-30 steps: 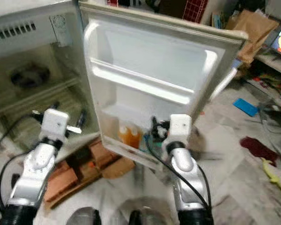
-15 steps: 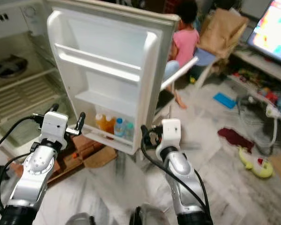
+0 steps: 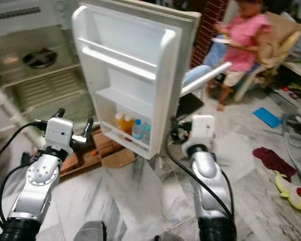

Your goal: Restocking fridge

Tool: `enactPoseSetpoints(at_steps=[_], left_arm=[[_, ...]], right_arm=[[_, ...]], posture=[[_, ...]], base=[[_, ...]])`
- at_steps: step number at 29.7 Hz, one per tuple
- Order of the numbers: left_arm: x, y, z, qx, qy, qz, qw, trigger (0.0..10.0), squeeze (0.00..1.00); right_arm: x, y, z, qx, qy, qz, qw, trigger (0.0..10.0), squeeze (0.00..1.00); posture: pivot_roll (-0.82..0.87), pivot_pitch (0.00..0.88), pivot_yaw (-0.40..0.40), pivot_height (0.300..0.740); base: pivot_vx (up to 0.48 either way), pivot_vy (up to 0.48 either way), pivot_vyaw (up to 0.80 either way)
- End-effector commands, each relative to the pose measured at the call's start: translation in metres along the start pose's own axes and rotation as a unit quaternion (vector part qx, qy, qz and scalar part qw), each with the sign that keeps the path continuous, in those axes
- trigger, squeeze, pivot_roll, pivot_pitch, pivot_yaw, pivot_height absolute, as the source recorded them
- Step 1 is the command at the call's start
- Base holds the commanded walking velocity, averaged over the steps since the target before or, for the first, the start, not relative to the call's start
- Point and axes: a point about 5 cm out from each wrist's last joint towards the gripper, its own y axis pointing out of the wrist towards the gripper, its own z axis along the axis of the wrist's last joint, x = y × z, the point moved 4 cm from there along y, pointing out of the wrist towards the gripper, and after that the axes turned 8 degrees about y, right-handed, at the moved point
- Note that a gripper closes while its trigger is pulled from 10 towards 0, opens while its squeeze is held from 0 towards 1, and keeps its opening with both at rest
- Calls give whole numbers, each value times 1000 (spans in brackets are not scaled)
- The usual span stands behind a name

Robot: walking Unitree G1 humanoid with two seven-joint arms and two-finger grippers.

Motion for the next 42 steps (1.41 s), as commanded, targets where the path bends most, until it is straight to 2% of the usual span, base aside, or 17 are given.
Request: enactPoseSetpoints(at_steps=[1,22,33,37,42], left_arm=[[4,0,0,-2,-4,-5,1000,10000,0],[5,-5,-4,-13,-9,1,1000,10000,0],[-2,-8,-10,-34,-33,32,998,10000,0],[-3,-8,-10,-34,-33,33,998,10000,0],[-2,-7,-9,-35,-31,32,998,10000,0]], right_arm=[[8,0,2,5,-9,-12,1000,10000,0],[-1,3,3,12,-11,10,1000,10000,0],[-1,6,7,22,-15,9,1000,10000,0],[1,6,10,32,-8,1,999,10000,0],[9,10,13,41,-26,-26,998,10000,0]], posture=[[-21,48,-40,740],[-15,55,-44,740],[-10,55,-46,740],[-8,55,-47,740],[-5,57,-45,740]], base=[[0,-412,781],[0,-423,779],[0,0,707],[0,0,0],[0,0,0]])
